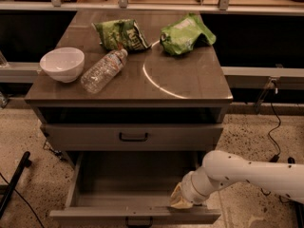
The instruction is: Close middle drawer
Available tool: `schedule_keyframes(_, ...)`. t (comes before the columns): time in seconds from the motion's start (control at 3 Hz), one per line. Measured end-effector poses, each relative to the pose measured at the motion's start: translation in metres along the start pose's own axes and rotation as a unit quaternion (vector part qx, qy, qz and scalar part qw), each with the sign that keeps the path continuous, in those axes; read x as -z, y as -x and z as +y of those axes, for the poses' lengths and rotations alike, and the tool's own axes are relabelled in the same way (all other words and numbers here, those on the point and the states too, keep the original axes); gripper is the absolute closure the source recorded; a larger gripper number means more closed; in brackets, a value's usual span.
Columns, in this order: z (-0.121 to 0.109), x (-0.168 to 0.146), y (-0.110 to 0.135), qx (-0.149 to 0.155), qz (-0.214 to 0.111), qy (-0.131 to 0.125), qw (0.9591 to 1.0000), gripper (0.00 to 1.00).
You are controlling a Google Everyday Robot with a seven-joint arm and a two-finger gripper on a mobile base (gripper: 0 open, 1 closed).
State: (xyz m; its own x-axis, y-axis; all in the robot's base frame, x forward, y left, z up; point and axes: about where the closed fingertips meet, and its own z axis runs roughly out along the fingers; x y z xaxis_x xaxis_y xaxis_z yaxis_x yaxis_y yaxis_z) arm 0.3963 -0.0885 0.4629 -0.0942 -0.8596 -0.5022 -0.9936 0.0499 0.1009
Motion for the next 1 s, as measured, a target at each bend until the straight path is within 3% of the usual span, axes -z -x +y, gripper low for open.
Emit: schedule_keyframes(1.0, 0.019, 0.02, -0.006, 0.013, -0.007, 0.009, 0.9999, 0.06)
